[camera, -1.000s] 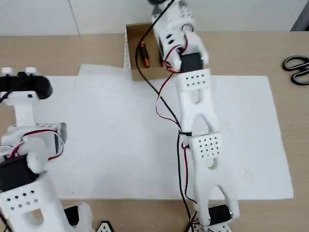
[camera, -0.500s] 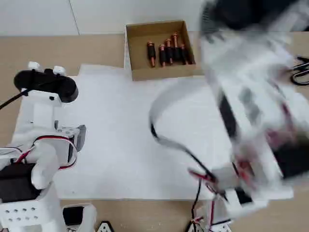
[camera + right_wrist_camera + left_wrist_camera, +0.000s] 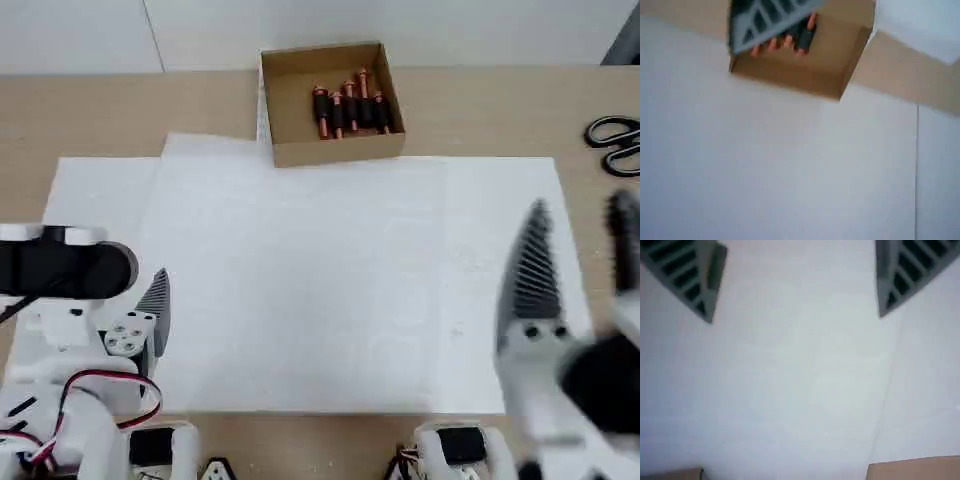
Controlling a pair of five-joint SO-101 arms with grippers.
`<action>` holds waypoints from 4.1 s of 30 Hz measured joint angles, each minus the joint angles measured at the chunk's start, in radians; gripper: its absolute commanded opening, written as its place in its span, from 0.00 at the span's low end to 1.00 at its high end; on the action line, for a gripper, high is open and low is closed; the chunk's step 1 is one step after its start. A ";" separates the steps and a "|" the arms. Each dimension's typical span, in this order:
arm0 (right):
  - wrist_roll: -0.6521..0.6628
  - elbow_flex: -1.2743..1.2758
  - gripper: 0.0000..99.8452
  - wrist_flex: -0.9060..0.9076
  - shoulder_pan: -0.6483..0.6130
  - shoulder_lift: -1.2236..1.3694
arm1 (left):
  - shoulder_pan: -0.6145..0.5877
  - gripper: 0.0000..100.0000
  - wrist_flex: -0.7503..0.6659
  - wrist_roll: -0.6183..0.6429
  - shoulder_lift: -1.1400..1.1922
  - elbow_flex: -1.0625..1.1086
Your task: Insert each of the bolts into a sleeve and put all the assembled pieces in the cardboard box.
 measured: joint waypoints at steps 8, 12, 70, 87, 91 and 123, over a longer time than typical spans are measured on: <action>0.000 0.965 0.18 -0.523 0.006 -0.288 | 0.000 0.20 -0.333 0.000 -0.199 0.416; 0.000 1.401 0.18 -0.858 0.011 -0.436 | 0.000 0.20 -0.474 0.000 -0.333 0.592; 0.000 2.206 0.18 -0.786 0.008 -0.833 | 0.000 0.20 -0.526 0.000 -0.489 1.214; 0.000 2.206 0.18 -0.786 0.008 -0.833 | 0.000 0.20 -0.526 0.000 -0.489 1.214; 0.000 2.206 0.18 -0.786 0.008 -0.833 | 0.000 0.20 -0.526 0.000 -0.489 1.214; 0.000 2.206 0.18 -0.786 0.008 -0.833 | 0.000 0.20 -0.526 0.000 -0.489 1.214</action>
